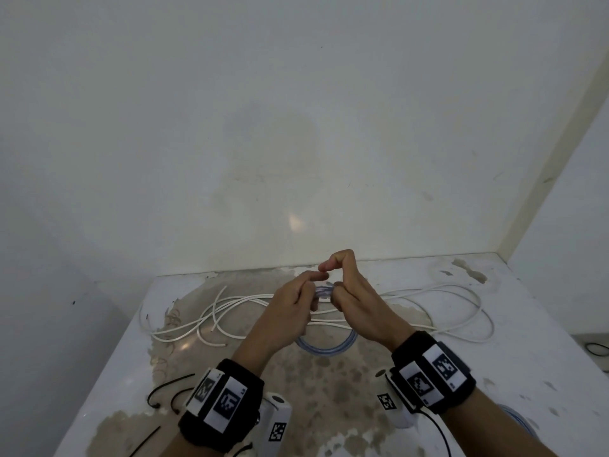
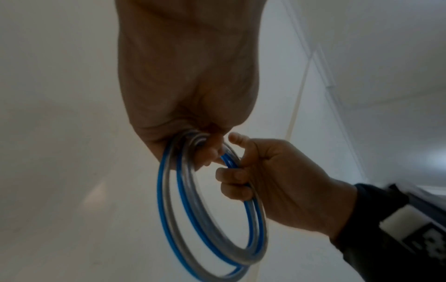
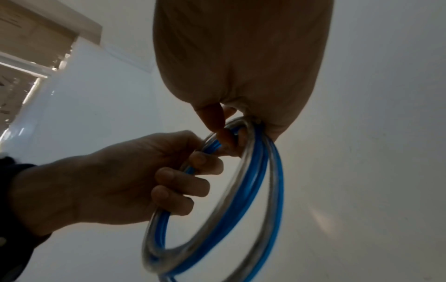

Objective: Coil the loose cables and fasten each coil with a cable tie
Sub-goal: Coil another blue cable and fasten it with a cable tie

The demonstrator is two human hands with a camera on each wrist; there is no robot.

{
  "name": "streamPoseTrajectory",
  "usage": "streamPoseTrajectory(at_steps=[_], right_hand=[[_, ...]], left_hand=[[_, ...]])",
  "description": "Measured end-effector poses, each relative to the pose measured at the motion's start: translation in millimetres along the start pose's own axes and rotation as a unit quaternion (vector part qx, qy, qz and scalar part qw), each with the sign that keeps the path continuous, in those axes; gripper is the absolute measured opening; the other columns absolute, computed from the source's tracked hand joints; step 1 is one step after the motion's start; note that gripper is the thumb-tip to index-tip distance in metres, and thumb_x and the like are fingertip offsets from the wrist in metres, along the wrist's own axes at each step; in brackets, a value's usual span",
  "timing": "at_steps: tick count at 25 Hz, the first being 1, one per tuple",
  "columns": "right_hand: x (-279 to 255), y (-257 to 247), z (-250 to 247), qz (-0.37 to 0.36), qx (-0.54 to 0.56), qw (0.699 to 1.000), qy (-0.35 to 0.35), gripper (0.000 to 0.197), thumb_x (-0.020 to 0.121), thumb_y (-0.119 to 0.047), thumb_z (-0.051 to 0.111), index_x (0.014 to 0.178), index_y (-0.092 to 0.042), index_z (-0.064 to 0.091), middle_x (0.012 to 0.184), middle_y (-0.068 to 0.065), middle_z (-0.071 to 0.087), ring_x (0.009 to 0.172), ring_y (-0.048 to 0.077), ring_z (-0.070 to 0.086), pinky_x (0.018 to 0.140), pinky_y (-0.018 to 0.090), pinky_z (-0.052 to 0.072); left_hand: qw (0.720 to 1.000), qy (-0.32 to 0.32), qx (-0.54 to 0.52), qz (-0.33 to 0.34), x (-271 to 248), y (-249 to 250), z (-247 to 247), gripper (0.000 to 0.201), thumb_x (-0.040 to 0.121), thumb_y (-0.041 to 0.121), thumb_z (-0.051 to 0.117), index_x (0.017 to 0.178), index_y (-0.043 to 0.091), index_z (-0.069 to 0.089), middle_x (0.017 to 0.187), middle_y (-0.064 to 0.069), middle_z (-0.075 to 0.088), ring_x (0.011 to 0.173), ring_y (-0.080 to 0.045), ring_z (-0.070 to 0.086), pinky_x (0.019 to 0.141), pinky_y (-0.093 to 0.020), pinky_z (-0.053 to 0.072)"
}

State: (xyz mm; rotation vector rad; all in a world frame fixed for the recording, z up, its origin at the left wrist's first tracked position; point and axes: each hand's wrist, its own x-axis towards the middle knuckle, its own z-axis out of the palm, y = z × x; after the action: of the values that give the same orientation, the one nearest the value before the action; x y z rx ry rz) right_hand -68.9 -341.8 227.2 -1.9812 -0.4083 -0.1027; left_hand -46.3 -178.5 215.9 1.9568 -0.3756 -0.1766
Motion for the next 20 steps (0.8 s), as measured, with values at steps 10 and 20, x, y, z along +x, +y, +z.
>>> streamPoseTrajectory(at_steps=[10, 20], right_hand=[[1, 4, -6, 0.056, 0.156, 0.985, 0.040, 0.035, 0.101, 0.000, 0.040, 0.128, -0.021, 0.043, 0.125, 0.005, 0.058, 0.079, 0.023, 0.070, 0.082, 0.035, 0.057], [4, 5, 17, -0.025, 0.093, 0.987, 0.125, 0.026, 0.105, -0.020, 0.048, 0.128, -0.030, 0.058, 0.090, 0.001, 0.065, 0.072, 0.016, 0.057, 0.070, 0.030, 0.050]], left_hand=[[0.975, 0.203, -0.027, 0.087, 5, 9, -4, 0.027, 0.102, 0.025, 0.048, 0.098, 0.019, 0.074, 0.065, 0.019, 0.066, 0.054, 0.005, 0.055, 0.054, -0.012, 0.038], [0.959, 0.192, -0.206, 0.023, 1, 15, 0, 0.029, 0.103, 0.028, 0.044, 0.100, 0.022, 0.072, 0.057, 0.000, 0.030, 0.046, -0.010, 0.024, 0.044, -0.022, 0.022]])
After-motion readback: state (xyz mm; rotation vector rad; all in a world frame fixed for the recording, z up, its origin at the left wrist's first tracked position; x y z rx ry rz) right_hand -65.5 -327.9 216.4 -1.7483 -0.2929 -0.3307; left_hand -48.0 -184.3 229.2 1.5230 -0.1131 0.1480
